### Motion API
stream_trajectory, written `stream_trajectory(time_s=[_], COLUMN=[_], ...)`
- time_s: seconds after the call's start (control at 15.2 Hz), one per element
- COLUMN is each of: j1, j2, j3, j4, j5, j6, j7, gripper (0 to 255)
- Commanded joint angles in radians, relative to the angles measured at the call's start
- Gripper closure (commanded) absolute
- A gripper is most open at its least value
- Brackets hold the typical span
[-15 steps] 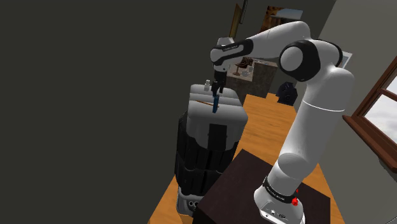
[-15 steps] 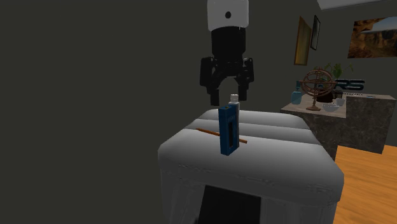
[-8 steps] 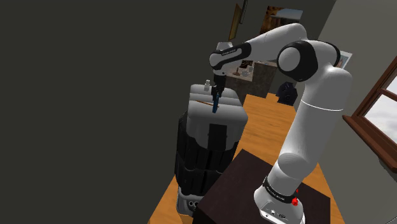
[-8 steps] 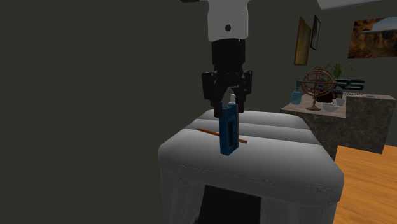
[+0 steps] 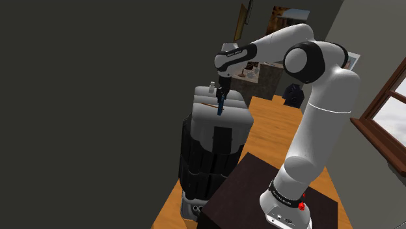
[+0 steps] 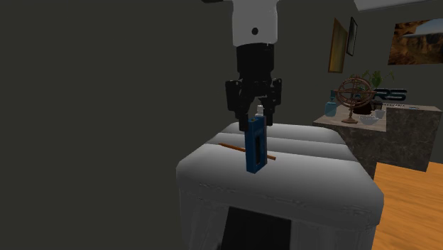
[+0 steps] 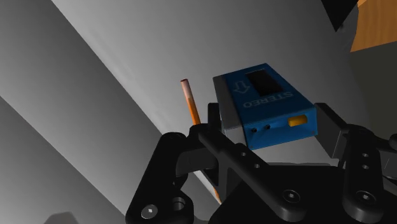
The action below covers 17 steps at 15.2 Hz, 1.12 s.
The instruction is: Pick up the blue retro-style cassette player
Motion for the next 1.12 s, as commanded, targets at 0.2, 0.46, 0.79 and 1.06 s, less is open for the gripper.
stream_trajectory(time_s=[0.2,0.46,0.79,1.06], j1=[0.002,0.003,0.003,0.003], j2=[-0.014,-0.026,-0.037,-0.039], j3=[0.0,0.0,0.0,0.0], j4=[0.035,0.075,0.13,0.155], j5=[-0.004,-0.008,-0.011,-0.012], j6=[-0.052,-0.103,-0.168,-0.196], j7=[0.002,0.003,0.003,0.003], gripper=[255,255,255,255])
